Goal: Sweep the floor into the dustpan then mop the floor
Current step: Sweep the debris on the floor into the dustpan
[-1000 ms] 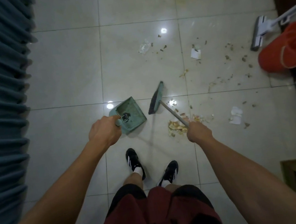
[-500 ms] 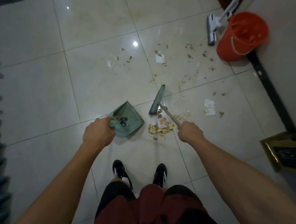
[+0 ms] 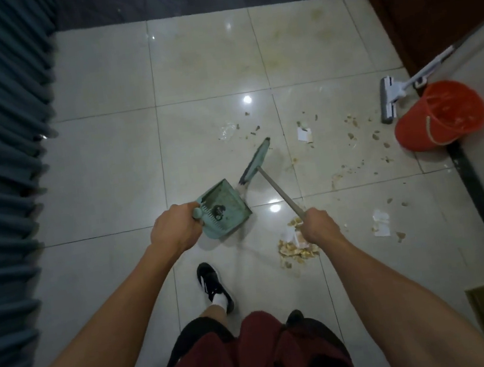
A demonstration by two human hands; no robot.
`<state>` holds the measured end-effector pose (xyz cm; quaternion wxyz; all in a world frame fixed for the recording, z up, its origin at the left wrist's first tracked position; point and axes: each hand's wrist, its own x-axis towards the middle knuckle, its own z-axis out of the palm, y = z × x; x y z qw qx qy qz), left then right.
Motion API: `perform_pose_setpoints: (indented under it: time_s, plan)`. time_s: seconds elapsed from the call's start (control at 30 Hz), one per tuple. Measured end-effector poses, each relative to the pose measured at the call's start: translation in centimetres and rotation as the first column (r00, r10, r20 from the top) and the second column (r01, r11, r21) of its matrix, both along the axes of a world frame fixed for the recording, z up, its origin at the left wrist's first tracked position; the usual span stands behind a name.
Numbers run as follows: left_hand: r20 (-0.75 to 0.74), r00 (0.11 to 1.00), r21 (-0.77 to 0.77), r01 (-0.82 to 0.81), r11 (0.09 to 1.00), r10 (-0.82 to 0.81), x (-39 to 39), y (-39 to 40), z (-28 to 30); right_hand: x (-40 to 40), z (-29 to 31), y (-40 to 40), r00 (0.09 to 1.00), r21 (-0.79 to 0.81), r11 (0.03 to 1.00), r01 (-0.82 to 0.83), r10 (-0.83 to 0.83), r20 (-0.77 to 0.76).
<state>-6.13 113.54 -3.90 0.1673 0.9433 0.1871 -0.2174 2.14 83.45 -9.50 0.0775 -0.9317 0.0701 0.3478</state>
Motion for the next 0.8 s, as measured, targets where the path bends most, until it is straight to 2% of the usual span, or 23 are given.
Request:
perform_pose_setpoints:
  time_s: [0.3, 0.57, 0.8]
  plan:
    - [0.008, 0.999, 0.036, -0.037, 0.999, 0.037, 2.9, 13.9, 1.1, 5.8, 0.7, 15.1, 0.997, 0.041, 0.997, -0.068, 0.066, 0.034]
    - [0.019, 0.996, 0.057, -0.084, 0.995, 0.083, 8.3, 20.0, 0.5, 12.6, -0.3, 21.1, 0.991, 0.046, 0.991, -0.127, 0.125, 0.046]
    - [-0.006, 0.998, 0.089, -0.069, 0.994, 0.070, 18.8, 23.4, -1.1, 22.2, -2.5, 24.0, 0.991, 0.069, 0.988, -0.135, 0.135, 0.009]
